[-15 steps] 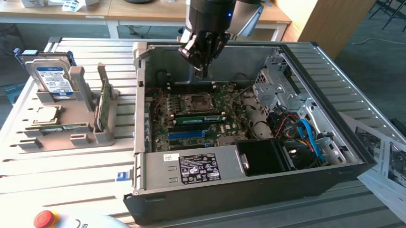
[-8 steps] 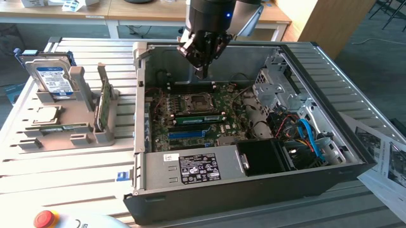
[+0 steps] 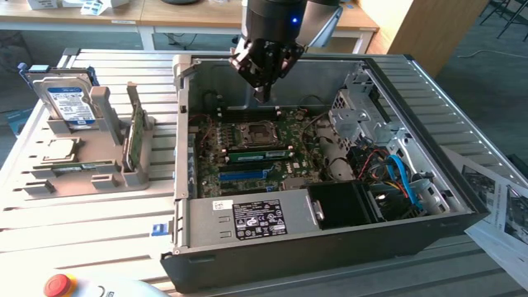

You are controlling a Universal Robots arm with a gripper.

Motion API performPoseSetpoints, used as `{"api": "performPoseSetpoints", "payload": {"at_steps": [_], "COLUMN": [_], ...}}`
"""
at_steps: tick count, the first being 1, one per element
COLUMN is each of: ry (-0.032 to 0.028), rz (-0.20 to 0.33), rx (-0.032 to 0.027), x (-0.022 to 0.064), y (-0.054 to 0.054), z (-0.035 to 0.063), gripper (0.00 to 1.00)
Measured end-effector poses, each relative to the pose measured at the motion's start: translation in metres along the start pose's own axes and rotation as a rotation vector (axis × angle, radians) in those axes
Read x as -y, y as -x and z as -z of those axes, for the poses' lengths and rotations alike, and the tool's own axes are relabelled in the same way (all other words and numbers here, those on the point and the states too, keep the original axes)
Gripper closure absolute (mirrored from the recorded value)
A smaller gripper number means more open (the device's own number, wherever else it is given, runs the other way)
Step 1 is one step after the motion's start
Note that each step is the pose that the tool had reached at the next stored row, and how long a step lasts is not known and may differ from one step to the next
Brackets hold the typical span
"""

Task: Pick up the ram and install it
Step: 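Press down the ram until it locks into place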

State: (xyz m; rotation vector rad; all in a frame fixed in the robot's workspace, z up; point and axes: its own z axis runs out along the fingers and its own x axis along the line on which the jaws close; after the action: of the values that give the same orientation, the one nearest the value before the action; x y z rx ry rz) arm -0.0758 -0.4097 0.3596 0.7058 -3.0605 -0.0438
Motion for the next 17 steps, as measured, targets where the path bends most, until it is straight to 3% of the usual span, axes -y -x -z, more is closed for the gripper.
{"api": "performPoseSetpoints", "payload": {"at_steps": [17], "ry": [-0.0019], "rz": [-0.22], "rx": [0.0057], "x": [0.0], "y": [0.0], "z": [0.0], "gripper": [0.89]}}
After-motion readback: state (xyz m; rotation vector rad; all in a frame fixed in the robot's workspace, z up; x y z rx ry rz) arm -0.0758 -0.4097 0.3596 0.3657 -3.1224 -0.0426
